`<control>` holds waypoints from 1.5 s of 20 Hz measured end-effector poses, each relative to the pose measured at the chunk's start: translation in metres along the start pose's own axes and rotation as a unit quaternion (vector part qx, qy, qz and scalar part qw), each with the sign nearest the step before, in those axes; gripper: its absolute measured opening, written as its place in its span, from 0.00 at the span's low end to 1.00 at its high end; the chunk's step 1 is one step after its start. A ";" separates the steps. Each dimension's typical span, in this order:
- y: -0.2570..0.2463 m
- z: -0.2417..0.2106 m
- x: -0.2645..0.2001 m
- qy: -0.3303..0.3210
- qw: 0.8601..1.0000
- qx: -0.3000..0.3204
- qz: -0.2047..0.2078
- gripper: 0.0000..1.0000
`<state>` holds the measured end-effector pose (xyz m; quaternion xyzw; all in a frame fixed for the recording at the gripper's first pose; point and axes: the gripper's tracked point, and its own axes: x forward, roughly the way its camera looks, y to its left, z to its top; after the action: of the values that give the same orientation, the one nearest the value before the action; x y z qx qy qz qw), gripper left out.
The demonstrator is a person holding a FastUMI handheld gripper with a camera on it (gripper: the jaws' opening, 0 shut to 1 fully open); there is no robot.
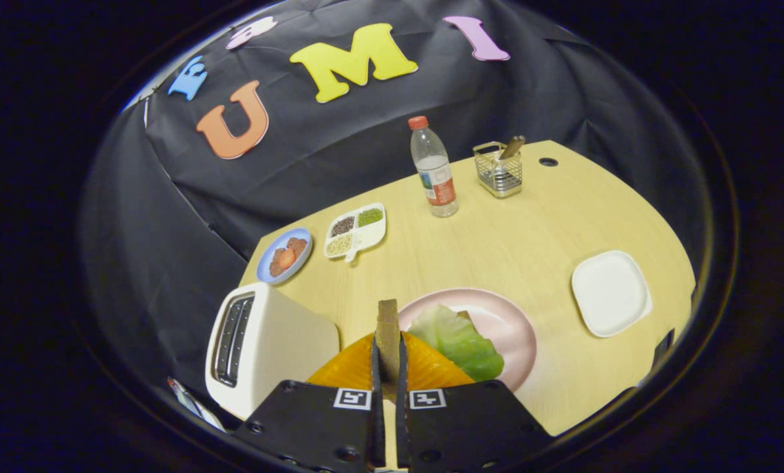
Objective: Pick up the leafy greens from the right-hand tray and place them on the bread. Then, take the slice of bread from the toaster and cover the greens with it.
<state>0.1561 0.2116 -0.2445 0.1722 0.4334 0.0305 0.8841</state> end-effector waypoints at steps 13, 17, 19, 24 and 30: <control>-0.059 -0.001 0.016 -0.067 0.986 -0.128 -0.082 0.31; -0.072 -0.008 0.022 -0.076 0.981 -0.142 -0.109 0.40; -0.081 -0.013 0.027 -0.077 0.980 -0.140 -0.120 0.42; -0.088 -0.027 0.039 -0.059 0.982 -0.137 -0.114 0.47; -0.081 -0.019 0.024 -0.093 0.977 -0.157 -0.109 0.62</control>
<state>0.1490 0.1455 -0.3002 -0.0153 0.3551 -0.0147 0.9346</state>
